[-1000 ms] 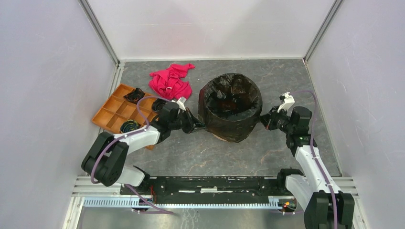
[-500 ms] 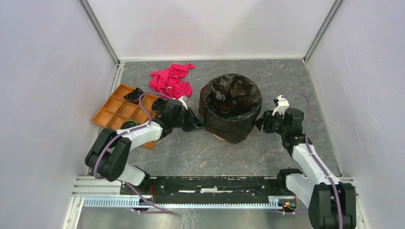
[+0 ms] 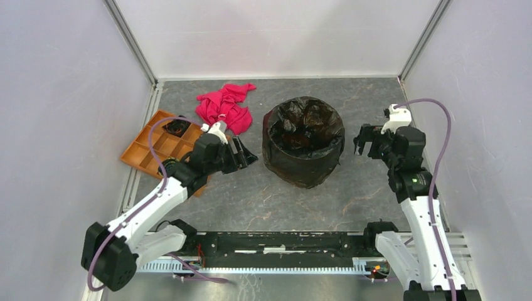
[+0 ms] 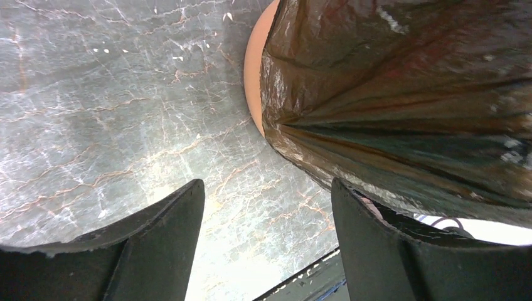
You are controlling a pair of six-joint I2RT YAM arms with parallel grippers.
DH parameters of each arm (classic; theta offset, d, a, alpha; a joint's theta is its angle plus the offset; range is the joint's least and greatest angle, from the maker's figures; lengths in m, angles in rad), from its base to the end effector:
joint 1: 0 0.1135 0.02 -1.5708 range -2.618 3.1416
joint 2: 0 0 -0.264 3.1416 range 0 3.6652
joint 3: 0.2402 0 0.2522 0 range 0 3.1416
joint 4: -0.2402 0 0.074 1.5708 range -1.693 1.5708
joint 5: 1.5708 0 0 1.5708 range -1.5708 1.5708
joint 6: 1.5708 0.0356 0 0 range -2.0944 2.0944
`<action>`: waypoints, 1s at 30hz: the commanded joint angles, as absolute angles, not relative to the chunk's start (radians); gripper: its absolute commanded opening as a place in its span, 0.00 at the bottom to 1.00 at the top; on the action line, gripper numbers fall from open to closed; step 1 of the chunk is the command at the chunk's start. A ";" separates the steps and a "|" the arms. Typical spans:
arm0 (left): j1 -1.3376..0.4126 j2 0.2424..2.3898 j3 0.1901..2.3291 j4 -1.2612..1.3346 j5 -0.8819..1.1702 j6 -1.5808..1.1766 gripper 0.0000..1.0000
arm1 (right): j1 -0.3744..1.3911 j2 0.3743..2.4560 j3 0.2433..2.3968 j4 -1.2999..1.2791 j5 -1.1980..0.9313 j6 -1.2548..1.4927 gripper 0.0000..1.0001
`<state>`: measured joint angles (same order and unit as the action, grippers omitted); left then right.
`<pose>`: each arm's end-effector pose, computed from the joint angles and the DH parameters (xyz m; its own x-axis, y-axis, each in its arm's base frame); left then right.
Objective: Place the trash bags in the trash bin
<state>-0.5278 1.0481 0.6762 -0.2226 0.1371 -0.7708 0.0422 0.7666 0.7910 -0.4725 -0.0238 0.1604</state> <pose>0.1952 -0.1194 0.2479 -0.7629 -0.3542 -0.5409 0.0910 0.7695 -0.6321 0.1719 0.0081 0.3151 -0.4375 0.1413 -0.8881 0.0064 0.9880 0.1541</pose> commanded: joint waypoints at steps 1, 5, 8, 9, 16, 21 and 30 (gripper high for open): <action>-0.526 0.966 0.732 -0.313 0.067 -0.695 0.82 | 0.051 0.803 0.907 -0.495 -0.194 0.076 0.98; -0.527 0.949 0.800 -0.324 0.107 -0.673 0.87 | 0.104 0.891 1.003 -0.419 -0.288 0.121 0.98; -0.526 0.936 0.819 -0.315 0.120 -0.666 0.89 | 0.197 1.003 1.117 -0.463 -0.201 0.108 0.98; -0.527 0.931 0.823 -0.316 0.120 -0.663 0.89 | 0.222 1.046 1.154 -0.488 -0.174 0.095 0.98; -0.525 0.904 0.918 -0.374 0.069 -0.596 0.91 | 0.326 1.233 1.294 -0.625 0.147 0.046 0.98; -0.525 0.892 0.930 -0.377 0.043 -0.566 0.93 | 0.394 1.299 1.307 -0.634 0.186 0.053 0.98; -0.525 0.919 0.943 -0.361 0.059 -0.544 0.93 | 0.440 1.307 1.289 -0.720 0.342 0.064 0.42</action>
<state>-0.5278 0.9173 0.8989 -0.3695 0.0711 -0.6029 0.4366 1.3556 1.2751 -0.6815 0.2432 0.0586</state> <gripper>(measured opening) 0.927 0.498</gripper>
